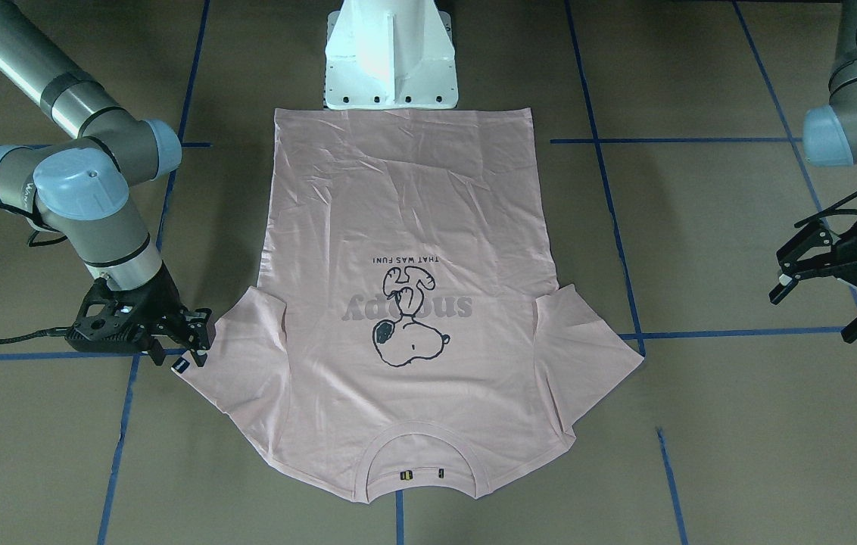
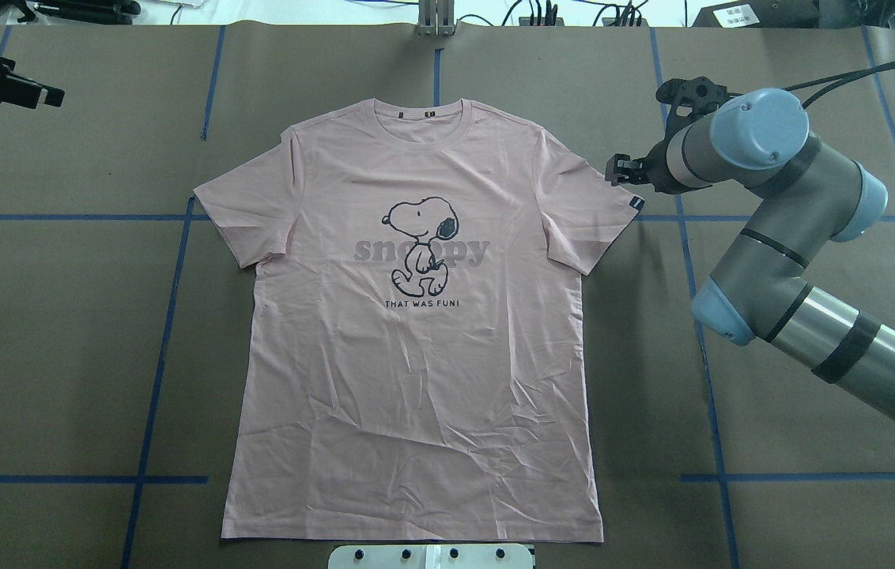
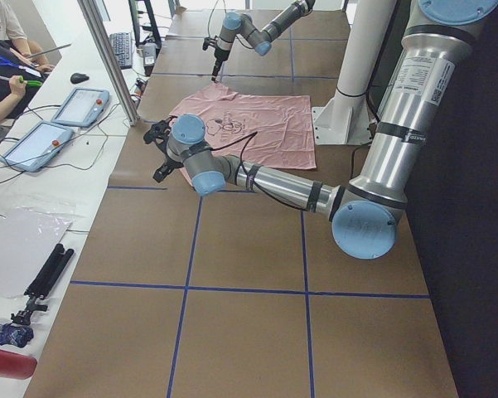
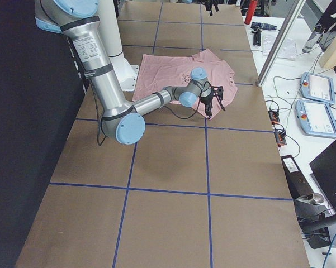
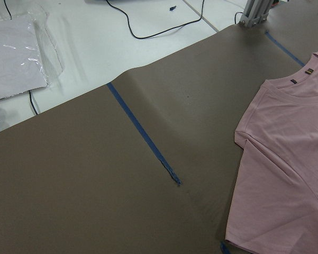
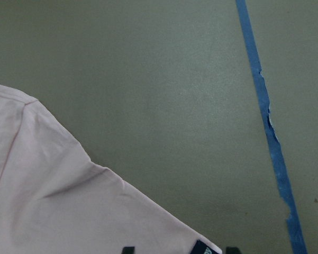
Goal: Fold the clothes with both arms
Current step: 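Move the right gripper down to the sleeve nearest it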
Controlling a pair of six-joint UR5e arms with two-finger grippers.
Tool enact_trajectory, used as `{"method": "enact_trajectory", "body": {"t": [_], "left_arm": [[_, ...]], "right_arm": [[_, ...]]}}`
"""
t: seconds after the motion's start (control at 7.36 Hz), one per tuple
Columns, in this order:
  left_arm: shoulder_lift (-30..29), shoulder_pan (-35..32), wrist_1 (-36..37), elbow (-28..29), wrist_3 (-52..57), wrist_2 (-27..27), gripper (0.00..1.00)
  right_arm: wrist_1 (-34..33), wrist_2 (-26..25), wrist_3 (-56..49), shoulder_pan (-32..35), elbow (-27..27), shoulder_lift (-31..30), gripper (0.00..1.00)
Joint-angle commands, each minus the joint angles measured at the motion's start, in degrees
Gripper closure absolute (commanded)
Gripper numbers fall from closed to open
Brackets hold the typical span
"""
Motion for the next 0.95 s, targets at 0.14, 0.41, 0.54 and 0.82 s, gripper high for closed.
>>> {"method": "enact_trajectory", "body": {"t": [0.14,0.41,0.54,0.82], "left_arm": [[0.07,0.04,0.00,-0.07,0.15,0.04,0.00],[0.07,0.04,0.00,-0.07,0.23,0.04,0.00],[0.07,0.04,0.00,-0.07,0.23,0.04,0.00],[0.07,-0.05,0.00,-0.07,0.23,0.04,0.00]], "right_arm": [[0.26,-1.72,-0.39,-0.11,-2.61,0.10,0.39],[0.17,-1.82,-0.13,-0.11,-2.88,0.62,0.41],[0.17,-1.82,0.05,-0.11,-2.97,0.97,0.41],[0.26,-1.82,0.14,-0.19,-3.40,1.07,0.43]]}}
